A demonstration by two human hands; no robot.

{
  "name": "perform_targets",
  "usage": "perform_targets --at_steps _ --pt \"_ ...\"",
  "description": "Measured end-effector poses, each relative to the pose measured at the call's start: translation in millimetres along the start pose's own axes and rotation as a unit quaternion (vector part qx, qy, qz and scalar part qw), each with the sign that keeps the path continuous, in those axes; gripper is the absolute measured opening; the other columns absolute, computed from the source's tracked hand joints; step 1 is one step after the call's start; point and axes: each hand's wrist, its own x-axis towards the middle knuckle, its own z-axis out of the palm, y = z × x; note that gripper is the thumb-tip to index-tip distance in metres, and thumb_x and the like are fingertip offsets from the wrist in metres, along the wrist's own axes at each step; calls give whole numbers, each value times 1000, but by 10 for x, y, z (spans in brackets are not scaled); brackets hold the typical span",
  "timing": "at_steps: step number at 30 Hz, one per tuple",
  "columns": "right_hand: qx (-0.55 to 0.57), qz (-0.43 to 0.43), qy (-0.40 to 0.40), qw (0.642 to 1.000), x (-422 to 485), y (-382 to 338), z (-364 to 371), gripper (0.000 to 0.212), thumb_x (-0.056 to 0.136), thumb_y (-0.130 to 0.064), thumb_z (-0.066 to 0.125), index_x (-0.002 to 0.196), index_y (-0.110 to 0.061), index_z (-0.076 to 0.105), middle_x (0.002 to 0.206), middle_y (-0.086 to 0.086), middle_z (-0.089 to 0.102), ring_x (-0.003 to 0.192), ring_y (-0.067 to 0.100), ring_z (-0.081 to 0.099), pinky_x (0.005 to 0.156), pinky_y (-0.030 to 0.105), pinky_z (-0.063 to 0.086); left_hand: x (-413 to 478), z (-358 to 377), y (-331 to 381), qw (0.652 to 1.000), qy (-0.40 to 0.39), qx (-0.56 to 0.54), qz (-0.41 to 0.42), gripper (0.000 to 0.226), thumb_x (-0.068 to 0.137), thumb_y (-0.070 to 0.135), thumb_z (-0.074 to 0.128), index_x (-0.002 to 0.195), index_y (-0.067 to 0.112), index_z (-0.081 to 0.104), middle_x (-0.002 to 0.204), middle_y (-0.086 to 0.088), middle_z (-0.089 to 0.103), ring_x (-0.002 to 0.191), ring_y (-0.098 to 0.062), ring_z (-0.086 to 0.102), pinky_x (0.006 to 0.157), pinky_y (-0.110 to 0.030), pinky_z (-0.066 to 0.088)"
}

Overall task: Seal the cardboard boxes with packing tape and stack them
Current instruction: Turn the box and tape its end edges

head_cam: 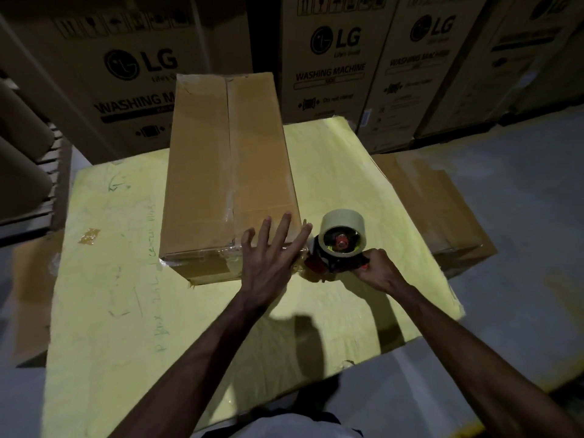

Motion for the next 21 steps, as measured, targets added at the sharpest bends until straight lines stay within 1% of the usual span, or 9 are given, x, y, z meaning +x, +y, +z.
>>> perform_targets --at_steps 2,4,7,9,11,12,13,17,21 --pt "9 6 -9 1000 -35 -65 -1 34 83 -29 77 64 -7 59 57 6 57 54 12 45 54 31 33 -6 -2 19 1000 -8 0 -2 79 82 32 82 152 31 45 163 -12 40 138 -45 48 103 -57 34" --pt "3 28 -29 999 -33 -190 -55 35 86 -29 74 63 -14 54 55 1 51 48 13 43 51 30 32 -49 -4 27 1000 -18 0 7 86 72 17 83 148 28 43 165 -15 36 140 -48 45 101 -57 35" --pt "-40 81 -60 994 -34 -356 -164 32 90 -33 71 68 -14 58 56 3 57 41 16 52 42 27 39 -123 -40 69 1000 -16 0 14 80 73 2 70 145 27 45 165 -14 35 142 -48 44 99 -56 37" --pt "-151 77 -56 984 -53 -470 -223 27 89 -35 69 78 -12 59 65 2 59 50 19 57 47 28 42 -97 -59 74 1000 -17 -3 -4 80 74 -1 65 146 28 45 165 -13 36 143 -47 44 99 -55 36" --pt "-283 64 -47 956 -90 -579 -278 30 89 -42 67 85 -15 55 72 -1 54 58 19 56 54 29 44 -44 -79 80 1000 -26 -1 -18 80 73 1 70 145 29 47 166 -11 36 144 -45 43 99 -55 34" --pt "-291 69 -47 953 -85 -582 -302 33 89 -45 67 83 -15 54 73 -1 54 58 19 56 56 30 45 -7 -91 76 999 -33 -1 -18 80 74 4 74 145 30 48 166 -9 35 144 -45 42 99 -55 33" --pt "-277 81 -52 956 -45 -554 -339 34 89 -44 68 80 -15 54 73 1 56 58 19 57 55 30 46 49 -85 63 999 -41 0 -20 79 75 8 78 144 31 50 167 -8 35 145 -44 42 99 -55 33" --pt "-76 136 -28 987 20 -310 -481 23 86 -29 73 77 -10 63 61 5 61 47 20 57 47 30 45 136 -119 84 996 -75 -5 -37 73 78 23 82 144 32 51 167 -7 34 145 -43 40 101 -56 31" --pt "97 190 -12 977 -49 -199 -423 19 88 -21 72 78 -5 68 57 9 62 45 22 55 48 30 46 92 -155 109 993 -102 -25 -48 88 77 35 76 157 34 39 171 -5 24 151 -42 30 106 -60 27"
